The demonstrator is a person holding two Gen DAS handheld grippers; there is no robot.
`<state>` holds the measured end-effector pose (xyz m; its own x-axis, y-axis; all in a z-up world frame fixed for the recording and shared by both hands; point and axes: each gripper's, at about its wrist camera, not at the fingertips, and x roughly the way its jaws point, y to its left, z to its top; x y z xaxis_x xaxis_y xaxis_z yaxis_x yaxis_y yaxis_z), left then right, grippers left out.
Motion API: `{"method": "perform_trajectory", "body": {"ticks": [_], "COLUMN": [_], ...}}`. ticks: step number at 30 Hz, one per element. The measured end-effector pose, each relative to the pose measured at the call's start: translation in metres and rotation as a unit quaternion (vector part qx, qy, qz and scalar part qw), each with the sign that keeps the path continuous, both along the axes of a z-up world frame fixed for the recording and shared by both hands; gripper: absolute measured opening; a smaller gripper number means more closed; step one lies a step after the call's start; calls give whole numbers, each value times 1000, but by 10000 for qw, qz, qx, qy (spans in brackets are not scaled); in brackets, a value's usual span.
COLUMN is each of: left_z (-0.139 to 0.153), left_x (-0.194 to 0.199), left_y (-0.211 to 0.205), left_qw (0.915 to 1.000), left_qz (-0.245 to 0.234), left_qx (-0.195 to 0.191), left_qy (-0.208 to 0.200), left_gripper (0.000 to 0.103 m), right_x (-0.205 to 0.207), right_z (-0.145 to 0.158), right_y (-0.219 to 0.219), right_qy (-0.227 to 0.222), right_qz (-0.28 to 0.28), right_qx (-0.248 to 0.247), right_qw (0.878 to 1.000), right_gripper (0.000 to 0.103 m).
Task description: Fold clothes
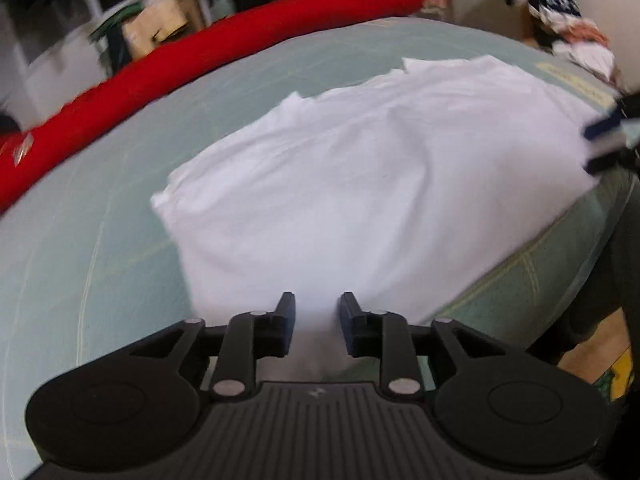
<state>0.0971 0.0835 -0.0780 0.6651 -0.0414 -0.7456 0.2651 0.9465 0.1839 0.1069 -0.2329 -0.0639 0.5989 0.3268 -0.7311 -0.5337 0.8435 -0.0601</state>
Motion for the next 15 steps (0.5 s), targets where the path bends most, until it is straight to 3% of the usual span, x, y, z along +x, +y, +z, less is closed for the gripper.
{"method": "perform_trajectory", "body": {"ticks": [3, 7, 10, 12, 15], "left_z": [16, 31, 19, 5, -7], "left_x": [0, 23, 50, 62, 53], "left_y": [15, 29, 35, 41, 52], "left_qw": [9991, 9886, 9802, 9764, 9807], "left_qz": [332, 454, 665, 938, 1116], "left_qx": [-259, -1396, -1831, -1927, -1546], "left_qy": [-40, -331, -354, -260, -422], "left_gripper": [31, 38, 38, 38, 31], "right_x": [-11, -11, -2, 7, 17], "right_z": [6, 22, 29, 32, 30], "right_y": [-12, -10, 2, 11, 15], "right_qy": [-100, -376, -547, -624, -698], "right_qz": [-205, -356, -343, -326, -318], "right_qx": [209, 475, 595, 688, 747], "right_qw": [9995, 9975, 9961, 9951, 9942], "right_gripper": [73, 80, 80, 80, 84]}}
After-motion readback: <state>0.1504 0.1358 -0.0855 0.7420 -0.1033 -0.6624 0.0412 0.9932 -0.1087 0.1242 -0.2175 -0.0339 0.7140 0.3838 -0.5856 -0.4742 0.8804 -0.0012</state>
